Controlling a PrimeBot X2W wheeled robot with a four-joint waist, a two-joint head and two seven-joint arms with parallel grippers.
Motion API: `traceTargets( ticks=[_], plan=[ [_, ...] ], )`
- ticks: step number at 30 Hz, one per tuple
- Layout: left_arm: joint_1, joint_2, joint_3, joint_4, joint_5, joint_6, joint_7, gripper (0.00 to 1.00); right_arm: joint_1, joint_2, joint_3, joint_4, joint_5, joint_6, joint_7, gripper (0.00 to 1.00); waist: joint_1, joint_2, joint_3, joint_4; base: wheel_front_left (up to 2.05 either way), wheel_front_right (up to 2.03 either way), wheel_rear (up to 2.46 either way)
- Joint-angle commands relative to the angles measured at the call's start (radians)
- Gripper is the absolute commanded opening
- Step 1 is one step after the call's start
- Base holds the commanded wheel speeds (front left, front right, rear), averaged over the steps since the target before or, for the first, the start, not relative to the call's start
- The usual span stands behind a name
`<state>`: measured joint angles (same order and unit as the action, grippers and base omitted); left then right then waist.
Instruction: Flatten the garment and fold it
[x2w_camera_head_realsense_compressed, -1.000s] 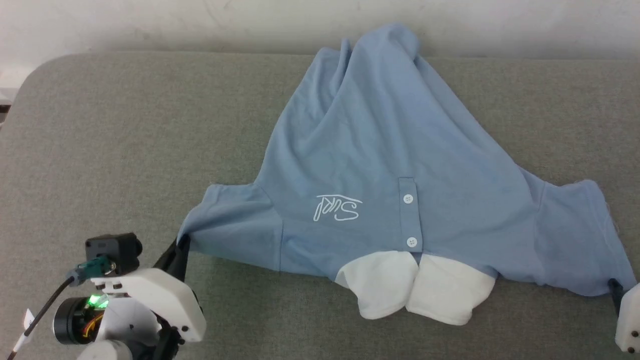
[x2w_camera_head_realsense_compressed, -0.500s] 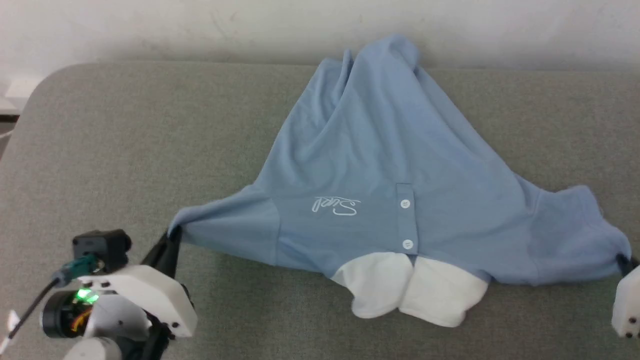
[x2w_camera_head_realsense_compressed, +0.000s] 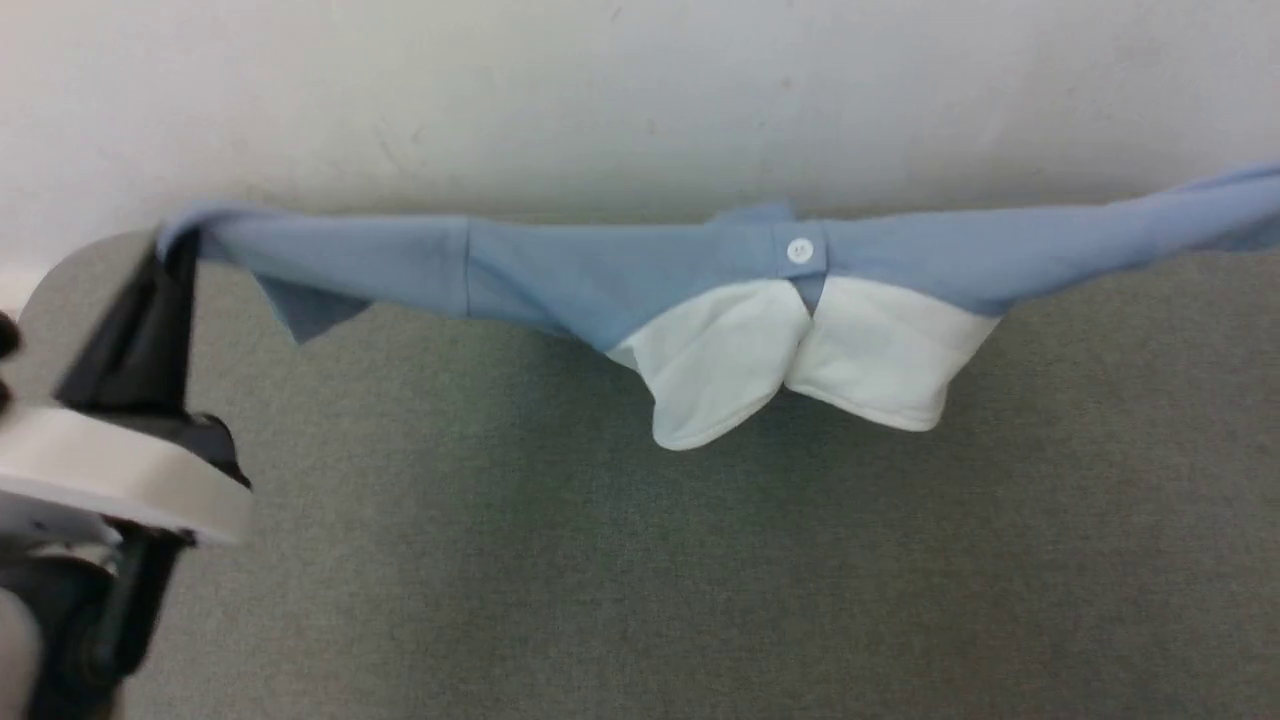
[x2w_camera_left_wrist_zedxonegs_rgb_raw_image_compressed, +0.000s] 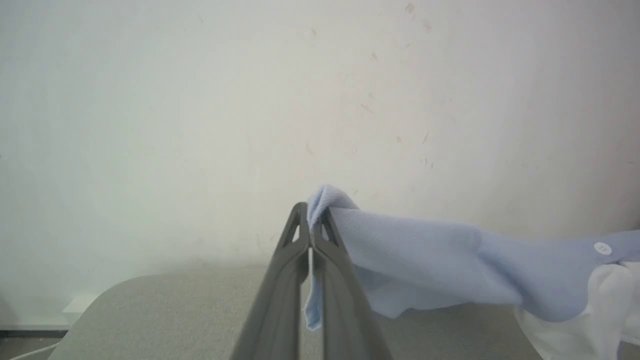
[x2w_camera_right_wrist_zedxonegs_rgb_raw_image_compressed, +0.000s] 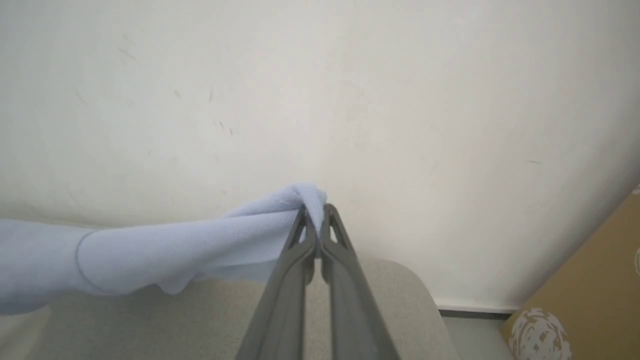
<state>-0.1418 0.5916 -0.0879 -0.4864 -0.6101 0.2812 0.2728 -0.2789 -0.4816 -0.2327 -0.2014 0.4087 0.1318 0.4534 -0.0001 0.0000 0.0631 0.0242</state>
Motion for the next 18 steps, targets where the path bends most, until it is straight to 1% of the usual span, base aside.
traceTargets(
  ticks=[1,4,6,10,14,18],
  plan=[
    [-0.05,0.017,0.031,-0.03,-0.012,-0.009,-0.001,0.0,-0.055,-0.014,-0.007,-0.026,0.029,-0.001,0.008,0.0,0.0001,0.0,-0.024,-0.025,0.0,0.0,0.0],
    [-0.123,0.041,0.076,-0.063,-0.028,-0.013,0.003,0.0,-0.142,-0.031,-0.011,-0.04,0.068,-0.001,0.02,0.0,0.0001,0.0,-0.028,-0.034,0.0,0.0,0.0],
    [-0.17,0.076,0.096,-0.064,-0.011,-0.014,0.015,0.0,-0.197,-0.051,-0.002,-0.031,0.083,-0.001,0.03,0.0,0.0001,0.0,-0.027,-0.036,0.0,0.0,0.0],
    [-0.285,0.104,0.108,-0.06,-0.017,-0.026,0.032,0.0,-0.307,-0.092,0.029,0.006,0.109,-0.001,0.043,0.0,0.0001,0.0,-0.017,-0.038,0.0,0.0,0.0],
    [-0.4,0.123,0.102,-0.009,-0.034,-0.046,0.051,0.0,-0.422,-0.117,0.067,0.067,0.12,-0.001,0.033,0.0,0.0001,0.0,0.009,-0.043,0.0,0.0,0.0],
    [-0.511,0.148,0.098,0.067,-0.044,-0.074,0.061,0.0,-0.542,-0.129,0.119,0.133,0.111,-0.001,0.006,0.0,0.0001,0.0,0.056,-0.057,0.0,0.0,0.0]
  ],
)
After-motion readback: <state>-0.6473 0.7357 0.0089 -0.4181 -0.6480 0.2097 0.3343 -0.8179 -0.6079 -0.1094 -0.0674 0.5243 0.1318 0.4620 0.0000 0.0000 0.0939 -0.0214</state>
